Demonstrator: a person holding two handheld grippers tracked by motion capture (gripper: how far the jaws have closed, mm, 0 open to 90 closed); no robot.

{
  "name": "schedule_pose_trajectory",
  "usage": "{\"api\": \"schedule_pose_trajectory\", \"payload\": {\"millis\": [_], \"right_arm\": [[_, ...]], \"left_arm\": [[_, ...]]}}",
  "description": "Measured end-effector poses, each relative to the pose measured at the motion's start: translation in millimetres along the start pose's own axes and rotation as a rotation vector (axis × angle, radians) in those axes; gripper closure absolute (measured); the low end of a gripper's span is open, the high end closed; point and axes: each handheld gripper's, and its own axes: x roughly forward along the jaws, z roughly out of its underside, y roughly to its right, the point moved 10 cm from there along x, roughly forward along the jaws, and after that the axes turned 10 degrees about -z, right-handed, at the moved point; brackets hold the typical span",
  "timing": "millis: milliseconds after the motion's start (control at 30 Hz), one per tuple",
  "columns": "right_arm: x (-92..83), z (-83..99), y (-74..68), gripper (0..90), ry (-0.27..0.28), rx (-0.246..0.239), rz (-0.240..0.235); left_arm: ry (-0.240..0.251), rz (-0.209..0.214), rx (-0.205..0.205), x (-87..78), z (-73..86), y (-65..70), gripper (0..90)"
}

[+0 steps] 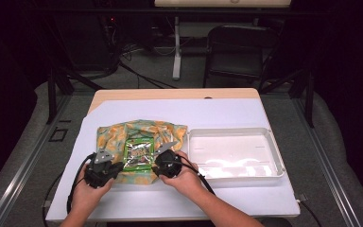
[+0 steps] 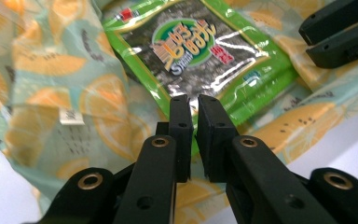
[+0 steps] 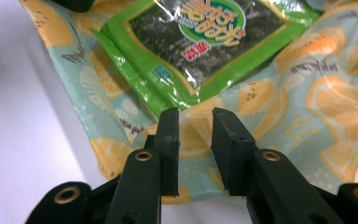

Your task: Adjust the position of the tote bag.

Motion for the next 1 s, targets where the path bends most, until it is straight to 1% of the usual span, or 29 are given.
{"api": "schedule_pose_trajectory", "payload": {"millis": [33,100,167,233,267,300,333,400,433,467,567,600,633,667,700,733,767,800,867,900,933,1000], "right_arm": [[1.0,1.3,0.5,71.8,0.005,0.004,-0.001],[1.2,4.9,1.3,71.5,-0.005,0.011,-0.001],[2.2,6.9,1.6,71.0,-0.001,0.018,-0.004],[2.1,9.2,1.7,70.4,-0.014,0.013,-0.001],[2.3,9.8,1.5,70.2,-0.011,0.013,0.001],[2.6,10.5,1.2,70.0,-0.008,0.012,0.0],[2.5,11.5,1.2,69.8,-0.011,0.007,-0.001],[3.3,13.2,1.0,69.4,-0.004,0.014,0.004],[2.8,14.7,1.4,69.3,-0.015,0.009,0.001],[3.5,15.6,1.2,69.2,-0.012,0.014,0.001],[4.4,18.7,1.2,68.7,-0.023,0.004,-0.001],[4.6,19.1,1.1,68.6,-0.025,0.002,0.001],[5.0,19.3,0.7,68.5,-0.02,0.003,0.001],[5.7,19.2,0.6,68.5,-0.012,0.003,0.003],[5.8,19.9,0.3,68.4,-0.017,0.004,0.005],[6.5,19.8,0.4,68.4,-0.01,0.001,0.008],[6.0,20.8,0.6,68.4,-0.022,-0.009,0.01],[6.7,21.0,0.4,68.3,-0.019,-0.013,0.011],[6.3,22.1,0.7,68.2,-0.024,-0.022,0.009],[7.5,21.6,0.2,68.2,-0.004,-0.004,0.015],[6.7,22.7,0.9,68.1,-0.018,-0.008,0.012],[7.1,22.6,1.4,68.1,-0.01,-0.001,0.008]], "left_arm": [[-0.01,0.002,0.008,-0.1,2.6,1.4,83.9],[-0.019,-0.001,0.017,0.2,6.8,2.9,83.8],[-0.031,0.002,0.016,0.5,11.1,3.7,83.8],[-0.032,-0.003,0.013,1.2,14.0,4.1,83.7],[-0.04,0.004,0.016,1.0,15.8,5.0,83.7],[-0.041,0.0,0.02,1.6,17.3,5.2,83.7],[-0.055,0.005,0.02,1.7,19.7,5.8,83.6],[-0.059,0.004,0.019,3.8,22.1,6.4,83.6],[-0.062,0.004,0.018,4.7,23.3,7.5,83.6],[-0.072,0.006,0.026,4.8,24.7,7.8,83.5],[-0.084,-0.002,0.033,6.6,29.4,8.1,83.1],[-0.084,-0.004,0.026,7.2,30.7,7.9,82.9],[-0.096,0.004,0.024,6.8,32.6,7.6,82.9],[-0.094,-0.002,0.022,7.5,32.9,6.3,82.9],[-0.095,-0.001,0.02,7.7,33.3,5.7,82.9],[-0.098,0.001,0.012,7.8,33.8,5.7,82.7],[-0.105,0.006,0.017,7.8,34.9,5.2,82.7],[-0.107,0.001,0.015,8.4,35.7,4.2,82.7],[-0.107,-0.005,-0.003,9.3,36.7,1.5,82.7],[-0.113,0.001,-0.013,8.6,37.3,0.9,82.6],[-0.114,-0.003,-0.015,8.4,37.7,-0.3,82.3],[-0.11,-0.003,-0.02,8.0,37.5,-1.6,82.0]]}}
